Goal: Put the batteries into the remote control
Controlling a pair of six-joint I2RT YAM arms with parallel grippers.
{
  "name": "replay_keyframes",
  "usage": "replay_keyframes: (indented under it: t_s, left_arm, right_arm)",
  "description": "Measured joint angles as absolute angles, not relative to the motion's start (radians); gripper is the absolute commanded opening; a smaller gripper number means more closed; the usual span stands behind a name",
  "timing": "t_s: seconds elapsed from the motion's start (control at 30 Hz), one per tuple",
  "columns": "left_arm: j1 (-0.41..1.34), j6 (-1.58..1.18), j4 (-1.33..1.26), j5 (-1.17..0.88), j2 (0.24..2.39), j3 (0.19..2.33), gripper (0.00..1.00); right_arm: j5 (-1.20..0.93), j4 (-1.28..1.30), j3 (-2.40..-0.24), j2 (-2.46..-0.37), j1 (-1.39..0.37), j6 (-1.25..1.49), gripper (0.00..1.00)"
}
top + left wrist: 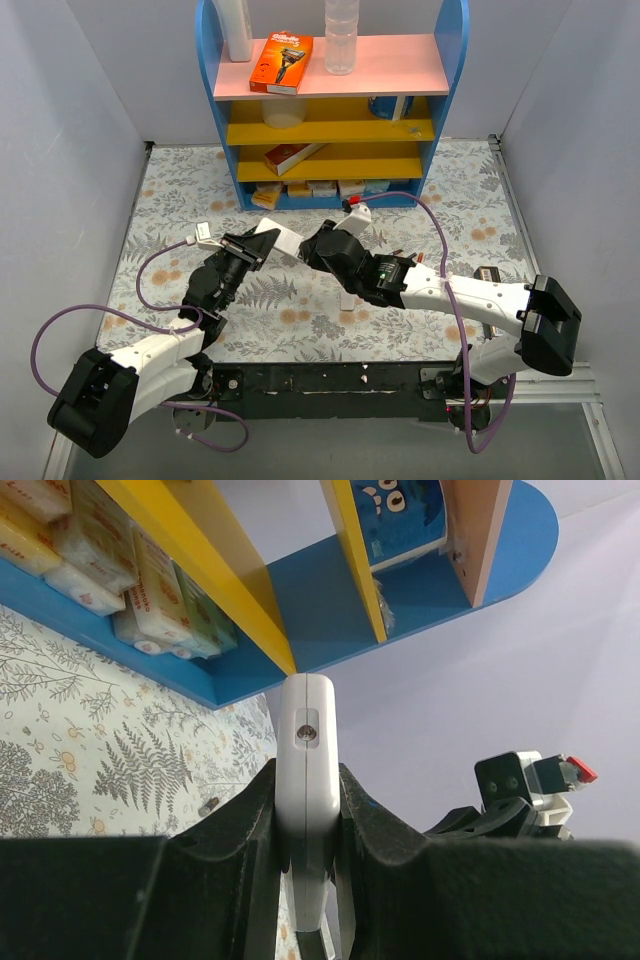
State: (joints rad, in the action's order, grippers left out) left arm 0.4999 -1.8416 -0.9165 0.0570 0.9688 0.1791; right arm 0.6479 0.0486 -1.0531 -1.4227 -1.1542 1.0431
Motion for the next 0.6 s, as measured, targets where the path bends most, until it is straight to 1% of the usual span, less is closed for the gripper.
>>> replay_keyframes:
  t_s: [0.03, 0.33, 0.4, 0.43, 0.6]
  left_arm:
    - [0.5, -1.845, -0.916, 0.058, 0.969, 0.179, 0.12]
    - [0.5, -1.867, -0.914, 0.065, 0.969, 0.179, 0.13]
    - [0.5, -1.871, -0.914, 0.065, 0.969, 0.179, 0.13]
    - [0.5, -1.873, -0.914, 0.065, 0.969, 0.179, 0.13]
    - [0.502, -1.88, -0.915, 0.065, 0.969, 0.178, 0.13]
  right_arm:
    - [0.648, 0.049, -1.053, -1.423, -1.154, 1.044, 0.31]
    - [0.649, 0.035, -1.059, -1.423, -1.158, 1.037, 0.43]
    - [0.65, 0.03, -1.059, -1.423, -1.159, 1.035, 0.44]
    - [0.65, 0.028, -1.059, -1.423, -1.159, 1.033, 0.46]
    - [0.651, 0.024, -1.062, -1.423, -1.161, 1.019, 0.48]
